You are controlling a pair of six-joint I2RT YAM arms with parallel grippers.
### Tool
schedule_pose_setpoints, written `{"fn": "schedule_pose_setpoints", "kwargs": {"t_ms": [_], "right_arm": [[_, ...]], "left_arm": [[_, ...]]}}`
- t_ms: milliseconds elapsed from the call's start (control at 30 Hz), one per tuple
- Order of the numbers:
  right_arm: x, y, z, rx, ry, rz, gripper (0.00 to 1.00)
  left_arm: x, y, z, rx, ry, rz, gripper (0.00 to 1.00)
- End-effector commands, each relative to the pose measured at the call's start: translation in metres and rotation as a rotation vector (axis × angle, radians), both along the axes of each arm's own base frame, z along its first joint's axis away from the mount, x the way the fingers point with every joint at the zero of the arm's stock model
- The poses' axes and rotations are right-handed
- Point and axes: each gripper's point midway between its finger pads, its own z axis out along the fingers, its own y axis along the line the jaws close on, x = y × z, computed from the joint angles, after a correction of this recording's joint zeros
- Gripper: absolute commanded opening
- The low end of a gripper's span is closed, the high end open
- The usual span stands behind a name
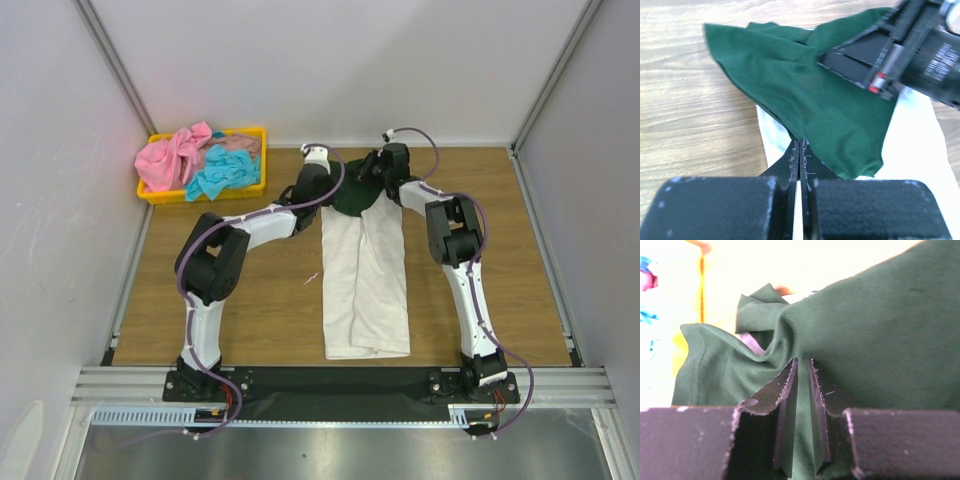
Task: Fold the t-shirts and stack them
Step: Fold the tshirt
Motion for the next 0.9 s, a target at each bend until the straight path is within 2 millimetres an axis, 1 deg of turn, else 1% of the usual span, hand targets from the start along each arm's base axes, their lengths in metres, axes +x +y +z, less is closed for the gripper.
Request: {"fn": "schedule_pose_setpoints", "kwargs": {"t_ms": [0, 33, 67, 133, 233, 267, 300, 333, 367, 400, 433, 533, 600, 633, 667, 700, 733, 767, 800, 833, 867], "right_arm": [[0.009, 0.017, 0.034, 0.076, -0.099, 0.039, 0.20], [0.010, 0.019, 0.038, 0.084, -0.113, 0.042, 0.20], [0.010, 0.022, 0.034, 0.086, -0.112, 0.047, 0.20], [0.010, 0.028, 0.034, 0.094, -0.116, 0.059, 0.21], [0.015, 0.036, 0.030, 0.109, -0.114, 0.065, 0.21], [0.019, 0.038, 0.035, 0.122, -0.124, 0.067, 0.21], [0.019, 0.041, 0.027, 0.124, -0.113, 0.073, 0.21], [0.020, 0.042, 0.024, 0.125, -0.106, 0.072, 0.21], [0.023, 0.044, 0.029, 0.128, -0.118, 0.073, 0.21], [0.024, 0.043, 0.023, 0.124, -0.112, 0.068, 0.21], [0.026, 0.042, 0.021, 0.121, -0.110, 0.064, 0.21], [0.029, 0.036, 0.024, 0.118, -0.115, 0.057, 0.22], [0.030, 0.031, 0.031, 0.123, -0.120, 0.065, 0.22], [0.031, 0.029, 0.040, 0.123, -0.127, 0.065, 0.22], [0.032, 0.022, 0.046, 0.126, -0.131, 0.068, 0.22], [0.033, 0.019, 0.054, 0.123, -0.142, 0.072, 0.22], [0.033, 0.013, 0.069, 0.114, -0.159, 0.076, 0.22], [0.035, 0.004, 0.075, 0.106, -0.166, 0.074, 0.22], [0.035, -0.003, 0.085, 0.100, -0.175, 0.074, 0.22], [0.031, -0.009, 0.097, 0.076, -0.184, 0.077, 0.23], [0.034, -0.024, 0.105, 0.065, -0.190, 0.049, 0.23]], "left_arm": [[0.002, -0.015, 0.055, 0.024, -0.128, -0.057, 0.00], [0.002, -0.018, 0.057, 0.023, -0.131, -0.066, 0.00], [0.001, -0.020, 0.057, 0.026, -0.133, -0.075, 0.00], [-0.001, -0.027, 0.054, 0.028, -0.128, -0.104, 0.00], [-0.006, -0.039, 0.054, 0.038, -0.129, -0.166, 0.00], [-0.009, -0.043, 0.054, 0.037, -0.130, -0.192, 0.00], [-0.011, -0.046, 0.055, 0.036, -0.131, -0.207, 0.00], [-0.016, -0.053, 0.055, 0.039, -0.134, -0.250, 0.00], [-0.018, -0.056, 0.055, 0.041, -0.139, -0.268, 0.00], [-0.019, -0.059, 0.055, 0.044, -0.142, -0.282, 0.00], [-0.022, -0.064, 0.054, 0.048, -0.147, -0.313, 0.00], [-0.023, -0.068, 0.051, 0.047, -0.142, -0.334, 0.00], [-0.024, -0.072, 0.048, 0.044, -0.138, -0.347, 0.00], [-0.022, -0.074, 0.051, 0.041, -0.143, -0.351, 0.00], [-0.022, -0.076, 0.044, 0.045, -0.127, -0.364, 0.00], [-0.022, -0.079, 0.042, 0.046, -0.121, -0.374, 0.00], [-0.018, -0.084, 0.048, 0.044, -0.134, -0.381, 0.00], [-0.016, -0.085, 0.037, 0.057, -0.110, -0.386, 0.00], [-0.014, -0.089, 0.035, 0.059, -0.106, -0.393, 0.00], [-0.009, -0.093, 0.043, 0.053, -0.120, -0.394, 0.00], [-0.009, -0.096, 0.042, 0.057, -0.115, -0.398, 0.00]]}}
